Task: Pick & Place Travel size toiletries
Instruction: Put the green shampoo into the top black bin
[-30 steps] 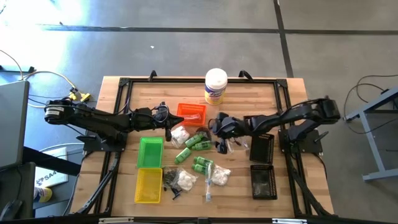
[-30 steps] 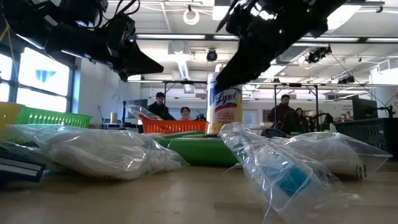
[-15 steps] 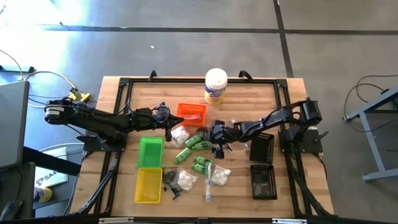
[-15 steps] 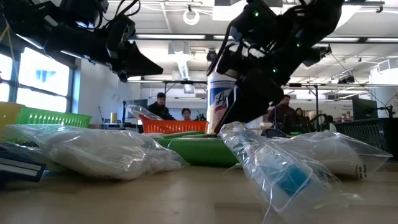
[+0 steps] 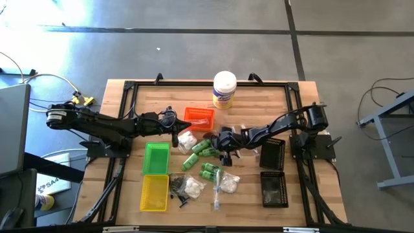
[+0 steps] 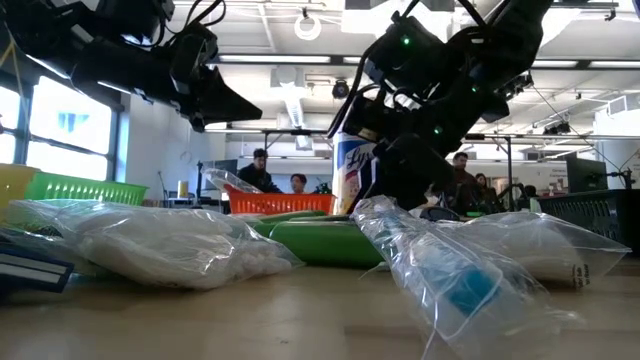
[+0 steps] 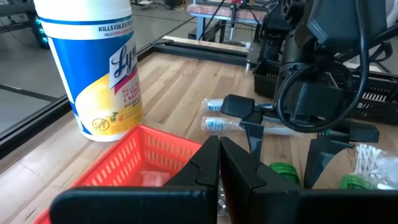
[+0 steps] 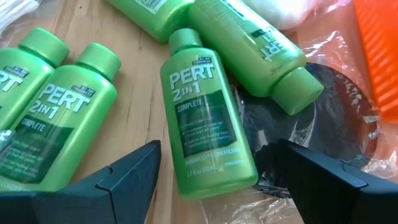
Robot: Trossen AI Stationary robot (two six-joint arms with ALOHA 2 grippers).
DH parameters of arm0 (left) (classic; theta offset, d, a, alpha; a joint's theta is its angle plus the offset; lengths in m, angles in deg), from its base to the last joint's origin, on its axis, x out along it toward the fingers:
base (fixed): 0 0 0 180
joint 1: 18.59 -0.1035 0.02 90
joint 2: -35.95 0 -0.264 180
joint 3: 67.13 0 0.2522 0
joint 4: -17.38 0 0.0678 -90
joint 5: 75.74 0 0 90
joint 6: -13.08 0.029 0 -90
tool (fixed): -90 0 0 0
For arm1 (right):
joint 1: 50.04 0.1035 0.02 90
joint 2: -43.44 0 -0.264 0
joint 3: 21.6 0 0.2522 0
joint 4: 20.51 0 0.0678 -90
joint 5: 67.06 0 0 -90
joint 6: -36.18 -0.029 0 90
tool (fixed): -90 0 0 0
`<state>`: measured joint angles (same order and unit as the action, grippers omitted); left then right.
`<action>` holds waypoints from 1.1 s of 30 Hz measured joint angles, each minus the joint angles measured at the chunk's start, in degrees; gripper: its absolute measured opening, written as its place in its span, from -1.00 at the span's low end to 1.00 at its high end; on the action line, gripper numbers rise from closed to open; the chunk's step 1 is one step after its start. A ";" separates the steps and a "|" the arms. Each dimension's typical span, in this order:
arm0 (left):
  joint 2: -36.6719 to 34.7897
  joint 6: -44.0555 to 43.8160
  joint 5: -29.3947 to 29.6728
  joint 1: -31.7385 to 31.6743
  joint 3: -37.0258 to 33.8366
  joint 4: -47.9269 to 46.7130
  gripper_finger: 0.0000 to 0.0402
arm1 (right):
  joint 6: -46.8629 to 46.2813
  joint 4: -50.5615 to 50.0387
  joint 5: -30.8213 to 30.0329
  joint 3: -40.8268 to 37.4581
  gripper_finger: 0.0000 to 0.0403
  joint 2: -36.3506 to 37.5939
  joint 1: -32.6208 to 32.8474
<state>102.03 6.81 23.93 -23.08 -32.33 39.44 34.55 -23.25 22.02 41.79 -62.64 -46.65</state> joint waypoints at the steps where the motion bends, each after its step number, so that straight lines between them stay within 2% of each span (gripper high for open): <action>1: -0.01 0.00 0.00 0.01 0.00 0.00 -0.96 | -0.02 -0.02 0.02 0.00 0.53 0.00 0.00; 9: 0.00 0.00 0.00 0.00 0.01 -0.15 -0.96 | -0.02 -0.35 0.50 0.00 0.48 0.00 -0.01; 33: 0.00 0.00 0.00 0.00 0.00 -0.39 -0.96 | -0.15 -0.87 2.63 0.00 -0.19 0.02 -0.01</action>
<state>102.03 6.81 23.93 -23.08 -32.33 39.04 34.40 -24.12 24.65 41.79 -62.62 -46.66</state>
